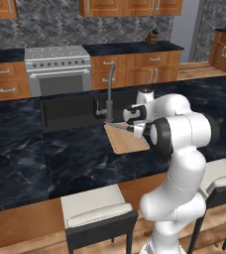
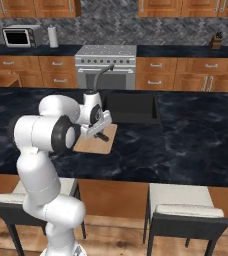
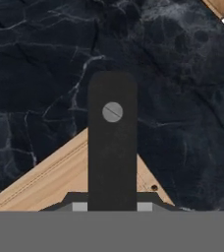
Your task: Pick up the knife from the drawer and place it on the cutting board. Then place the meat from the plate to the cutting board.
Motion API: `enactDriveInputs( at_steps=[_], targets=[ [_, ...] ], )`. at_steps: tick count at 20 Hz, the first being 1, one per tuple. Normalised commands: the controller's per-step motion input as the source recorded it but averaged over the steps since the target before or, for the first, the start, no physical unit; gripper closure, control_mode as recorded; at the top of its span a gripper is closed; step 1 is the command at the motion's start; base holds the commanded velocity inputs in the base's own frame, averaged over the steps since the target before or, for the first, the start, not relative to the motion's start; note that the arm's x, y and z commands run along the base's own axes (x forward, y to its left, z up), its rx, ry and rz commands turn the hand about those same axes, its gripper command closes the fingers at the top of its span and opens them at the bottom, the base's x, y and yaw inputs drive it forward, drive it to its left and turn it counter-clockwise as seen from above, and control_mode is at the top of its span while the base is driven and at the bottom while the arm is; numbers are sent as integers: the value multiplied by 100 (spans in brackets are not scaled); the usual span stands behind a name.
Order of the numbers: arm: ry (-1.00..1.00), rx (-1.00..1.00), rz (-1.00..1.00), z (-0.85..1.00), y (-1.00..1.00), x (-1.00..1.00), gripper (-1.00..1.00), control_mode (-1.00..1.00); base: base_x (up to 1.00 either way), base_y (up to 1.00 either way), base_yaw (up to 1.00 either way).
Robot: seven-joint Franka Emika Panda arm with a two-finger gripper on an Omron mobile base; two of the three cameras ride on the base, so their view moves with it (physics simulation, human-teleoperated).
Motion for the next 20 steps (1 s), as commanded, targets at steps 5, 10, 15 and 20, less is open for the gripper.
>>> enactDriveInputs(
  at_steps=[5,10,15,20],
  targets=[
    [0,0,0,-28,0,28,100,-100,0,0,0],
    [0,0,0,-24,0,22,100,-100,0,0,0],
    [0,0,0,-21,0,27,100,-100,0,0,0],
    [0,0,0,-22,0,18,100,-100,0,0,0]
  ],
)
